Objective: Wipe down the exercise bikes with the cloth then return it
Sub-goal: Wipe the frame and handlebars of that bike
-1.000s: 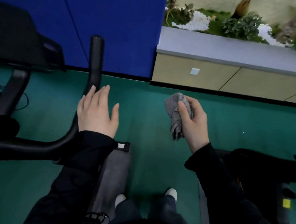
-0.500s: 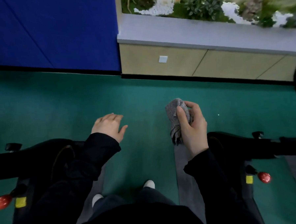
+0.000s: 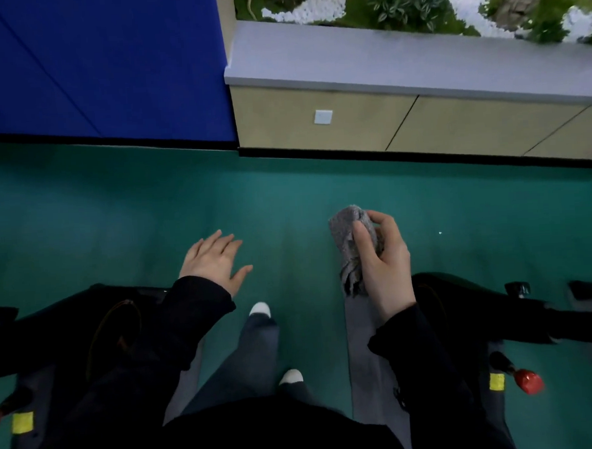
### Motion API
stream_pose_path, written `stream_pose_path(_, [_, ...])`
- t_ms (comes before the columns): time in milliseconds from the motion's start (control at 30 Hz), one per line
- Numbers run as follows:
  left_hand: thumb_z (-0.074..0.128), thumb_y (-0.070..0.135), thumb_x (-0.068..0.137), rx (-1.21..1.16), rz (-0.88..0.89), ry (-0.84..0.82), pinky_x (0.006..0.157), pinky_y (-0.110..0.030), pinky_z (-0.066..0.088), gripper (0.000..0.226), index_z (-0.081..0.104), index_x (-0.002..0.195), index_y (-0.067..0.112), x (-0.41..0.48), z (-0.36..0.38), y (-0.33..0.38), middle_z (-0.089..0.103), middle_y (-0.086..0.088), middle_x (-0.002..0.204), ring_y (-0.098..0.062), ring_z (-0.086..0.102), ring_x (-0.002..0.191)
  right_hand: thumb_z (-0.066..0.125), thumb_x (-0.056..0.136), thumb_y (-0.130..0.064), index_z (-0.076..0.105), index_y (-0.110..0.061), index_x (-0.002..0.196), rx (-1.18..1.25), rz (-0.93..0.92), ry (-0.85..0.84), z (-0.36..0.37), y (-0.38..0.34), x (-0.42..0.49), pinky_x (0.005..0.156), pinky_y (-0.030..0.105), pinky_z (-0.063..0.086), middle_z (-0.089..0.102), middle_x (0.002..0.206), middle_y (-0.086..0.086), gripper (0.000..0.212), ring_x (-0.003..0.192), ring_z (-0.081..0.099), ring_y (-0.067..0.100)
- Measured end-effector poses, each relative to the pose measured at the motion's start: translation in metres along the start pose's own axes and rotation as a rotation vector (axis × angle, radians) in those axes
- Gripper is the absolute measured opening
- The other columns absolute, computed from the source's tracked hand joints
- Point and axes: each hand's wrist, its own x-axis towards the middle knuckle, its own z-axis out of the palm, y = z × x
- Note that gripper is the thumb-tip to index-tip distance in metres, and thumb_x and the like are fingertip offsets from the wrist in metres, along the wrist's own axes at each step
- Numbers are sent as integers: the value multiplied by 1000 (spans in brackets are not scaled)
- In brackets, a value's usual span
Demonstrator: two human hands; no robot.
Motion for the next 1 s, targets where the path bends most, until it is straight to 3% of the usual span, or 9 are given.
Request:
stream_pose_path(67, [40,48,95,-36,-41,5,115,-31,7,58,29,145,21,15,0,-7,25,4,154,-12,12,144,57,95,-22,56,-19,105,-26,-8,-57,10,-4,19,66,1,38,58,86,-23,10,75,54,-9])
stream_pose_path(200, [42,47,94,-105,-85,4,114,-32,11,60,27,146,22,61,2,-21,22,4,155,-14,15,144,57,95,-23,52,-25,101,-72,-34,-105,32,-10,67,62,-1,36,57,83,-25,8,73,53,-21])
stream_pose_path(333, [42,47,95,-162,-102,-21,114,-33,14,61,24,147,22,116,-5,-39,19,3,156,-16,15,144,57,95,-22,54,-24,102,-100,-31,-129,59,-20,121,60,-1,37,58,85,-23,8,75,53,-23])
stream_pose_path(500, [40,47,96,-212,-105,-38,112,-32,19,57,30,145,21,173,-20,-64,28,4,153,-13,18,143,58,95,-24,55,-27,102,-134,-49,-185,99,-36,181,59,-2,37,60,86,-22,8,75,54,-22])
stream_pose_path(600, [40,48,95,-247,-168,-33,109,-32,22,52,41,139,21,189,-27,-79,39,1,148,-13,25,140,58,95,-23,55,-26,102,-140,-55,-230,122,-39,205,62,1,39,62,87,-18,8,77,58,-11])
stream_pose_path(700, [42,48,94,-326,-254,9,107,-31,27,50,46,136,21,198,-34,-95,46,-3,142,-16,36,135,58,95,-24,55,-29,101,-141,-60,-300,147,-45,230,67,13,43,63,88,-16,8,85,61,8])
stream_pose_path(800, [46,46,94,-441,-345,-6,108,-32,32,51,45,137,20,206,-37,-113,46,-3,142,-19,40,132,58,95,-25,55,-29,102,-141,-83,-412,177,-51,257,74,23,47,64,90,-13,9,86,63,10])
stream_pose_path(933, [54,42,91,-585,-444,5,109,-31,31,57,40,141,20,214,-38,-128,42,-4,144,-20,39,133,59,93,-25,56,-30,102,-145,-165,-572,218,-59,296,67,3,42,62,88,-22,10,80,58,-14])
stream_pose_path(1000, [57,40,89,-625,-500,33,108,-29,32,60,38,142,20,225,-41,-131,40,-3,145,-20,40,132,59,93,-25,55,-31,102,-155,-225,-655,237,-65,319,66,1,39,62,87,-23,11,79,57,-14])
